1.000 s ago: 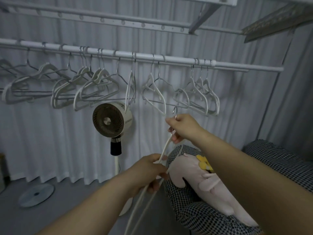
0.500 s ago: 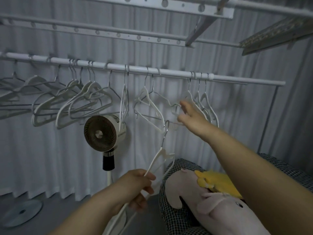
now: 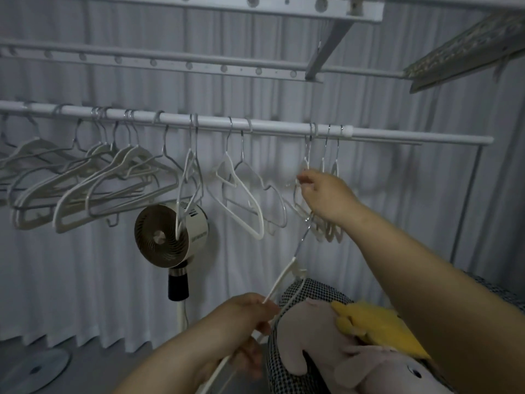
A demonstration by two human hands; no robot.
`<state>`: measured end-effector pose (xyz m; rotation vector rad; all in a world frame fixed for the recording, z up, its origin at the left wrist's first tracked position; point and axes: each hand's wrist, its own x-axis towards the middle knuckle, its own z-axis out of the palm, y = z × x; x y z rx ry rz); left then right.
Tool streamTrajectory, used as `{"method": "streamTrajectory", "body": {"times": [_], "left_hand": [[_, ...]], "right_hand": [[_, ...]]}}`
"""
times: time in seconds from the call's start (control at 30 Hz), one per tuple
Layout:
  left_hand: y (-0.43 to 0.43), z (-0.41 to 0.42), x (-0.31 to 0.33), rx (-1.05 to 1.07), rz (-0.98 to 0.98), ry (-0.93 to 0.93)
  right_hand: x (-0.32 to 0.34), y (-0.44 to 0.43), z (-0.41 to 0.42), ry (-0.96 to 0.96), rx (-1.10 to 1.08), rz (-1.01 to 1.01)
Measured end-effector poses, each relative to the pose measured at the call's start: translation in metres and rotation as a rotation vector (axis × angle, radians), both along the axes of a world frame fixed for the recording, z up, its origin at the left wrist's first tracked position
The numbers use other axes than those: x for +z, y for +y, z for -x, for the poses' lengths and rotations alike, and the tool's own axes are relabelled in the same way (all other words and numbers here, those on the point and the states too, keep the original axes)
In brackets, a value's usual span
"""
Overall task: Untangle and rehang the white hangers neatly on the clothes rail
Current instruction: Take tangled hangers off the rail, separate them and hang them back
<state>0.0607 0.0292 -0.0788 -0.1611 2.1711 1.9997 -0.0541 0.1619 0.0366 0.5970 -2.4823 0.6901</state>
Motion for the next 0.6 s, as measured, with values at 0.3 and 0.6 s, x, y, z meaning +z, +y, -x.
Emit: {"method": "streamTrajectory", "body": {"times": [0.3, 0.6], "left_hand": [[0.03, 0.022, 0.003, 0.163, -0.072, 0.044], [0.064, 0.043, 0.029, 0.243, -0.152, 0.091]], "right_hand": [[-0.002, 0.046, 0.027, -0.056, 0.01, -0.098], [0.0, 0.068, 0.045, -0.039, -0.004, -0.138]]}}
